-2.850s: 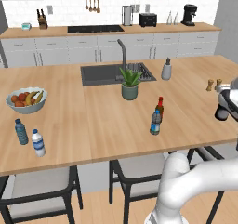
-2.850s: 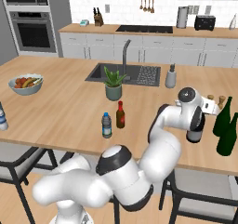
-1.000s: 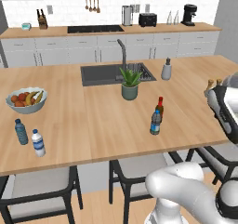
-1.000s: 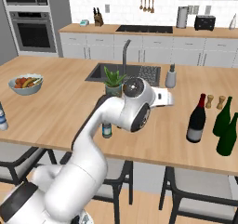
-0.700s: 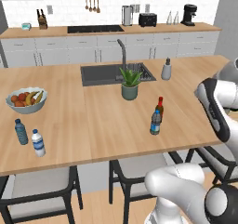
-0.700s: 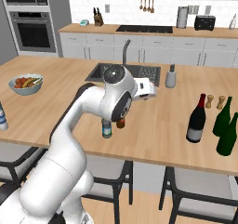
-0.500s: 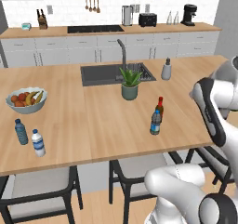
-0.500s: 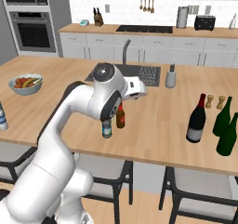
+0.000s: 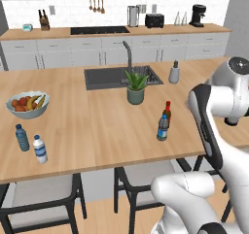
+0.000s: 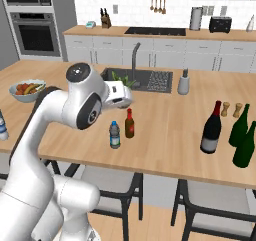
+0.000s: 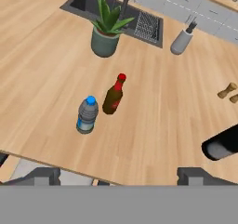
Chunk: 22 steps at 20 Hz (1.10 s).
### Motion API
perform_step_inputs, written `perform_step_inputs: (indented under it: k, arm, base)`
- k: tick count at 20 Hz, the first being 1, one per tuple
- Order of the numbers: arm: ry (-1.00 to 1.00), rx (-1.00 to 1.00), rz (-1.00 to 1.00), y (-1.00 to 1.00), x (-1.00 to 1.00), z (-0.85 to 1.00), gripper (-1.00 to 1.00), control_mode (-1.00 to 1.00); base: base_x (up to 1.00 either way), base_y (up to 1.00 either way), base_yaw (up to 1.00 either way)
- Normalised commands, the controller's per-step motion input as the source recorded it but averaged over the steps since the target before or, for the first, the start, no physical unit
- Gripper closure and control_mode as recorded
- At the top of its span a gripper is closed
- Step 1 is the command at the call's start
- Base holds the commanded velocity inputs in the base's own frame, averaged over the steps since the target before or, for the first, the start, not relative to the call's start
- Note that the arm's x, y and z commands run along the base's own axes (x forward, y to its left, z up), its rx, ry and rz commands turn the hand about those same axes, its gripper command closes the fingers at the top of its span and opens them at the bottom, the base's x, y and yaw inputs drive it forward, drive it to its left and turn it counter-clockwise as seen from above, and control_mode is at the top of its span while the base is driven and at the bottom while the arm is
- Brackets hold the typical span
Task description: Move the plastic bottles in the middle to the plastics group, and the glass bottles in the middle to the glass group.
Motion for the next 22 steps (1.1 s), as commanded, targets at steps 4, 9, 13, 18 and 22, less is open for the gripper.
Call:
perform_step_inputs:
  k: [4,9,13,18,22]
  arm:
    - [0.05,0.00,0.00,0.19,-0.10,0.03,-1.00,-1.00]
    - [0.09,0.00,0.00,0.10,-0.02,-0.12,-1.00,-1.00]
    - [0.07,0.00,-0.02,0.43,0.00,-0.20,-1.00,-1.00]
    - [0.04,0.00,-0.04,0.41,0.08,-0.24,-1.00,-1.00]
    - [0.02,0.03,-0.09,0.08,0.44,-0.18,-1.00,-1.00]
  base:
    - [0.00,0.00,0.00]
    - [0.00,0.00,0.00]
    - [0.00,0.00,0.00]
    - [0.00,0.00,0.00]
    - [0.00,0.00,0.00]
